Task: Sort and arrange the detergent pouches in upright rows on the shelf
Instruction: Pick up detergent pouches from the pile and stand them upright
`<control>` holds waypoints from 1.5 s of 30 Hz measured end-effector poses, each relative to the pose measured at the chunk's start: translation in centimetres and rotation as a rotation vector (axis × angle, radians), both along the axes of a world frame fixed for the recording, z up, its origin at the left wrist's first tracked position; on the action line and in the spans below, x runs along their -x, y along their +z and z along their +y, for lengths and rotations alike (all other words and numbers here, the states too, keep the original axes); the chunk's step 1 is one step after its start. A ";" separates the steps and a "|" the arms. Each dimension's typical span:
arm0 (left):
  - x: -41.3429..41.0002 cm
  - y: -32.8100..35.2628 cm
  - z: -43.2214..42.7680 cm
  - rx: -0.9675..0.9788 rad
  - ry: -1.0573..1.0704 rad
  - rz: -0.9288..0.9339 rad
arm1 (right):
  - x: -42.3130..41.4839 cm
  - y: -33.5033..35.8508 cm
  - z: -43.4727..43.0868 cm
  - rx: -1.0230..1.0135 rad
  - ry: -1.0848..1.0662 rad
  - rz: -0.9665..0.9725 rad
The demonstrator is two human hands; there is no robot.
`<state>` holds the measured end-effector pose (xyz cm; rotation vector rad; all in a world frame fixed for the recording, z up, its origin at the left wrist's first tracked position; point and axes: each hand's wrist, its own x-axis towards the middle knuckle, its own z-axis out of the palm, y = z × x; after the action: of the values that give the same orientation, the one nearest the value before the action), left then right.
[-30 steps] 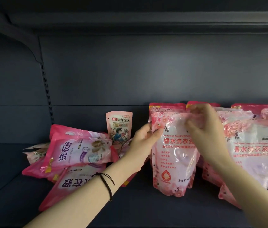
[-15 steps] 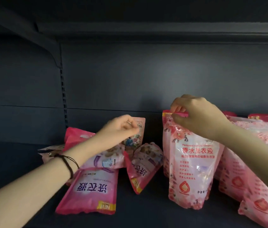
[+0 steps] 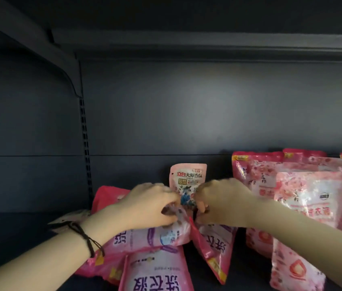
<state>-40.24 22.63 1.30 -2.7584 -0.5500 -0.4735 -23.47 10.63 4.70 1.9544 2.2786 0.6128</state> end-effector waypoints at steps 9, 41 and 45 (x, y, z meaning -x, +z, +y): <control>-0.8 -1.7 2.1 0.186 -0.105 -0.109 | 0.9 -5.3 3.0 0.143 -0.288 0.186; -7.8 -2.2 5.0 1.604 -0.293 -0.957 | -1.9 3.3 1.5 -0.302 -0.333 0.419; -7.3 -0.9 4.7 1.543 -0.319 -0.966 | -2.2 3.8 1.0 -0.495 -0.284 0.463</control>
<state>-32.95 27.37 0.35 -3.7990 -0.9214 -2.3567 -21.26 11.62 8.46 2.8552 2.1443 0.8212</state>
